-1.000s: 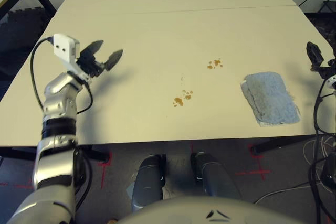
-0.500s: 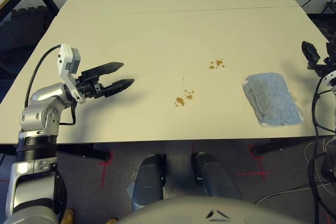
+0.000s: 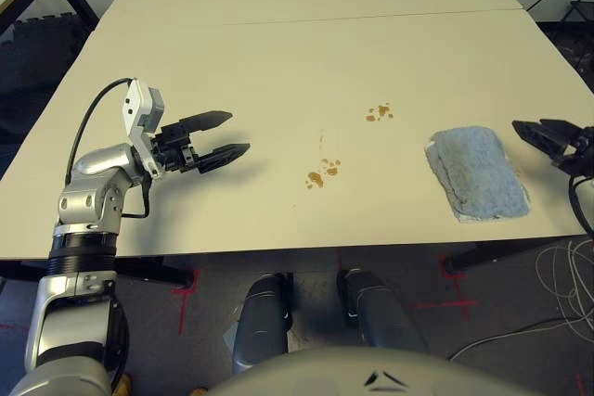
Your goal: Wipe the water off the table with a rag.
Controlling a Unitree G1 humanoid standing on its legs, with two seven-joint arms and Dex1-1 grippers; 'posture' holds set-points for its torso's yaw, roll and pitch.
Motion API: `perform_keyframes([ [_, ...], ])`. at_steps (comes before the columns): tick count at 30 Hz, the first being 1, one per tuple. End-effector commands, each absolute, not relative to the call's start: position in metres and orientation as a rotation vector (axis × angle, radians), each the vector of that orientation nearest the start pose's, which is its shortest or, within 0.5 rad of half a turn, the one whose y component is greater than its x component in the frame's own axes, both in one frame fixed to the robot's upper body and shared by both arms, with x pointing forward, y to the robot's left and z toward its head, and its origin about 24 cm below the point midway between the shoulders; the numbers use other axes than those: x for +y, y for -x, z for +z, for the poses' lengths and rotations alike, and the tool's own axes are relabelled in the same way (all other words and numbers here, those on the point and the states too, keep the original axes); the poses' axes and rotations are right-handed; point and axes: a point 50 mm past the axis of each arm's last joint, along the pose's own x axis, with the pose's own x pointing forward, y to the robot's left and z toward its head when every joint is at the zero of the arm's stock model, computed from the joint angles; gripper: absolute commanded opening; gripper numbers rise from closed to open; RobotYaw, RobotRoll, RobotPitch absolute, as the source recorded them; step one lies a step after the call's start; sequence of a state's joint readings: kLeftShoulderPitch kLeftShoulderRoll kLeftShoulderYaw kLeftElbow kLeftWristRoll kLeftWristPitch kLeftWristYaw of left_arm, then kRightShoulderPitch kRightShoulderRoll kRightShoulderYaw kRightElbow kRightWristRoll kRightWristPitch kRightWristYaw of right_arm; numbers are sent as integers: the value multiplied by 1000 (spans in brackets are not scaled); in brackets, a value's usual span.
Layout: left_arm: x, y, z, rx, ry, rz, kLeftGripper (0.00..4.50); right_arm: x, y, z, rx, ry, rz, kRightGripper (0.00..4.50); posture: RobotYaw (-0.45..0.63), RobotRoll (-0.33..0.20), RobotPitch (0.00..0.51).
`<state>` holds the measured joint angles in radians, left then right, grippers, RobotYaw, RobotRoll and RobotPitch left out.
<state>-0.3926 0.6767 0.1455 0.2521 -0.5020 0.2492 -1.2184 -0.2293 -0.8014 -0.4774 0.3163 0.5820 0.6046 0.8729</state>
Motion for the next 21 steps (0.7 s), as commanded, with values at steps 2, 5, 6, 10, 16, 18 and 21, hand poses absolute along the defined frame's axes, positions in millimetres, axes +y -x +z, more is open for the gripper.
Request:
perform_keyframes([
  [2,249,-292,141,53,-92,-1040,4500,-349,-249,117,283,-210,363,4473,-171,0,172],
  [5,249,-292,141,53,-92,-1041,4500,-345,-249,110,298,-218,371,4473,-168,0,171],
  [6,250,-292,142,53,-93,-1040,4500,-343,-249,106,307,-219,372,4473,-165,0,172],
  [10,251,-292,143,54,-94,-1037,4500,-340,-248,95,338,-207,378,4473,-160,0,172],
  [16,251,-291,143,56,-94,-1033,4500,-332,-247,82,382,-186,409,4473,-155,0,173],
  [18,251,-291,143,56,-94,-1033,4500,-330,-247,80,389,-179,419,4473,-155,0,173],
  [21,252,-291,143,58,-94,-1032,4500,-321,-245,75,417,-162,460,4473,-155,0,173],
])
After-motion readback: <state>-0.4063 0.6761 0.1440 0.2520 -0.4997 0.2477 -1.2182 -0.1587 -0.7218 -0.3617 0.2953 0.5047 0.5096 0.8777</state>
